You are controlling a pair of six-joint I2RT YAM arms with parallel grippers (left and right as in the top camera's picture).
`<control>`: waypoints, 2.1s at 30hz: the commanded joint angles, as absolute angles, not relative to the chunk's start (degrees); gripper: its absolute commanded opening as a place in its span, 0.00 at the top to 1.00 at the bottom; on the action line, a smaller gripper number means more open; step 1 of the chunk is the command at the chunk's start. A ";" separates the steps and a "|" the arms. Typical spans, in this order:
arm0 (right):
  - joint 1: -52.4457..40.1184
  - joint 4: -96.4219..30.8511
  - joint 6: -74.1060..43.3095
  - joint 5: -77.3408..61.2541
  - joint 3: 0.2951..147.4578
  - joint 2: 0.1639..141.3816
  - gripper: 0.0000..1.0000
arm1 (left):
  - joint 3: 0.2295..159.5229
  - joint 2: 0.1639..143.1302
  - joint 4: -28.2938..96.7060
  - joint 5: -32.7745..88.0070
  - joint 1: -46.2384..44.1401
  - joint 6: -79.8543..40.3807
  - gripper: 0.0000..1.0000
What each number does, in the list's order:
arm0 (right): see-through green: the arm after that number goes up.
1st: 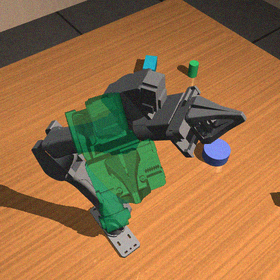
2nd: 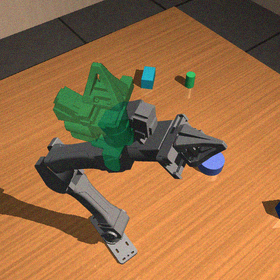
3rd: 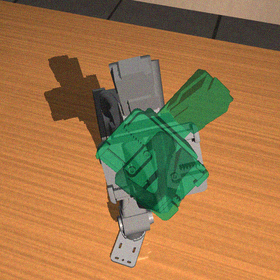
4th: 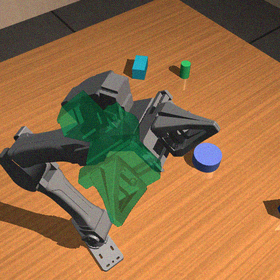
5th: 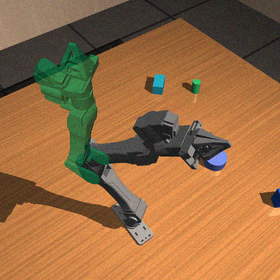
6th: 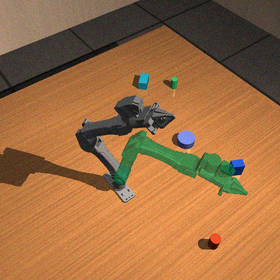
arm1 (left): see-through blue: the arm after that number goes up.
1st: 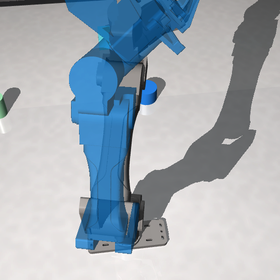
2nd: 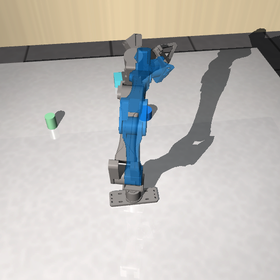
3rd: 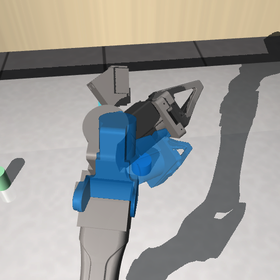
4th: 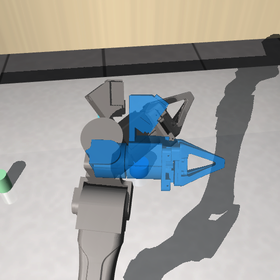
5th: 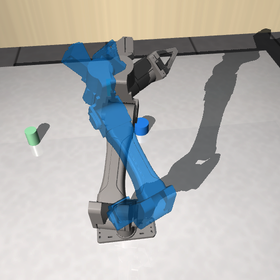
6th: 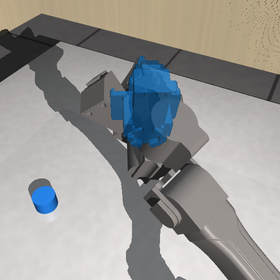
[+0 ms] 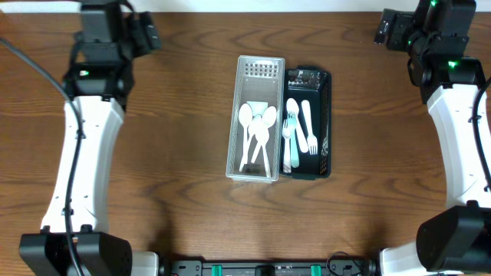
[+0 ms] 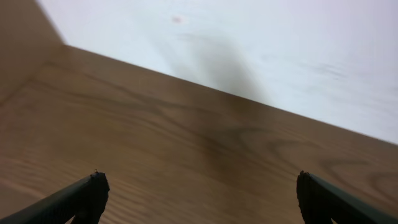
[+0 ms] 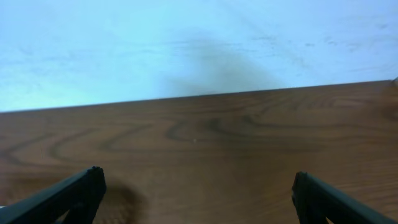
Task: Pack container
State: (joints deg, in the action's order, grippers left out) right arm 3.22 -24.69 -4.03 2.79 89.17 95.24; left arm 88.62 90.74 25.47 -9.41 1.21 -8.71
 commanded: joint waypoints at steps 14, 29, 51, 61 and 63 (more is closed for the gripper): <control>9.23 -22.59 9.06 -0.14 67.46 67.51 0.01 | 50.39 52.05 10.35 -8.80 -0.30 -6.22 0.02; 2.70 -23.40 8.64 -0.03 28.64 22.39 0.01 | 30.39 21.93 15.62 -8.86 -2.92 -6.22 0.02; 2.70 -45.06 8.67 -0.03 28.34 20.58 0.01 | 30.37 23.59 18.00 -8.84 -2.94 -6.22 0.02; 2.81 -52.53 7.11 -2.04 28.32 15.64 0.01 | 30.37 23.59 17.98 -8.84 -2.92 -6.22 0.02; 2.59 -49.15 5.72 -2.57 27.97 11.66 0.01 | 30.37 23.59 17.98 -8.84 -2.92 -6.22 0.02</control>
